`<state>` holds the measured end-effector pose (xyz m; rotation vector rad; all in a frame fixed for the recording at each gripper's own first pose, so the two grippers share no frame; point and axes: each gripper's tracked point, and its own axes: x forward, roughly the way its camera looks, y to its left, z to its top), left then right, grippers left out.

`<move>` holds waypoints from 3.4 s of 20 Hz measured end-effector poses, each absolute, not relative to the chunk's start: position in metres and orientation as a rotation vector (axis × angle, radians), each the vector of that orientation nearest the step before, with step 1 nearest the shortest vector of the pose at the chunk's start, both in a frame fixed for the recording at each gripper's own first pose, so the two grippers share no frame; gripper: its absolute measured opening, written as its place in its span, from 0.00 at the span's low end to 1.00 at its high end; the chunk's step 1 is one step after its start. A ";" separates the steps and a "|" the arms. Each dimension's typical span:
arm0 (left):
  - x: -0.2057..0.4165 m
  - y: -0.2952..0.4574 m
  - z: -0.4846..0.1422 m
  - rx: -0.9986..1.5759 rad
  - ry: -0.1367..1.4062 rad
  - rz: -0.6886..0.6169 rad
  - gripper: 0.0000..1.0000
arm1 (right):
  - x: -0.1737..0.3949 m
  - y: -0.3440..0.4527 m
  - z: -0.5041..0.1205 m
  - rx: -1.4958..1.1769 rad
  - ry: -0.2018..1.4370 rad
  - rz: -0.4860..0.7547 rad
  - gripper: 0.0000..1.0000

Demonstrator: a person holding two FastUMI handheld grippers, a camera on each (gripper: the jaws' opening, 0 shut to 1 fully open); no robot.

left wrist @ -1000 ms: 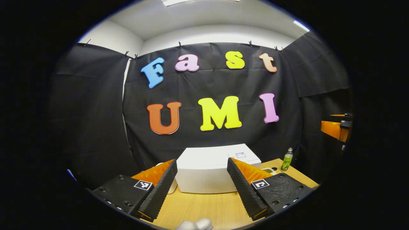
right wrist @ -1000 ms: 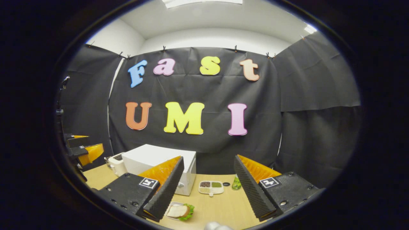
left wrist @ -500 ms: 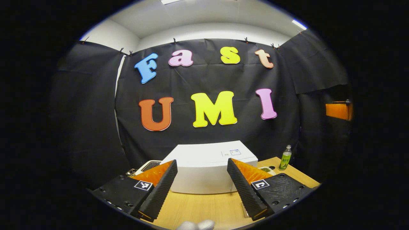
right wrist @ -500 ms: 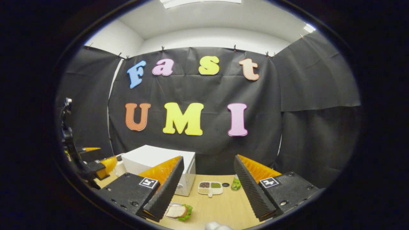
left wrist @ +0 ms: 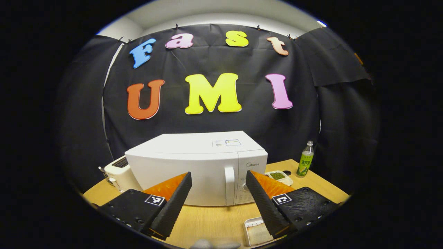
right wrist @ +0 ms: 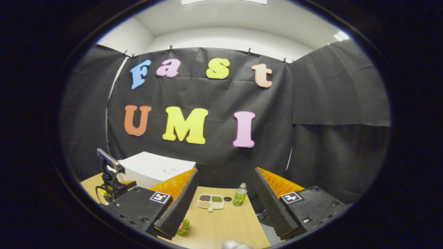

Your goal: Open the microwave oven with the left hand, put the food in, and close the microwave oven.

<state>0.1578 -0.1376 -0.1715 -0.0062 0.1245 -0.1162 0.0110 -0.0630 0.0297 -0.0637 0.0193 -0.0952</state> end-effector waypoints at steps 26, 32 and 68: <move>0.215 -0.167 -0.244 -0.077 0.157 -0.213 0.05 | -0.003 -0.070 0.022 -0.123 0.058 -0.141 0.94; 0.135 -0.131 -0.248 -0.052 0.177 -0.256 0.08 | 0.005 -0.045 0.014 -0.106 0.049 -0.059 1.00; -0.096 0.178 -0.205 0.048 0.243 0.265 0.97 | 0.032 0.054 -0.114 0.004 0.254 0.215 1.00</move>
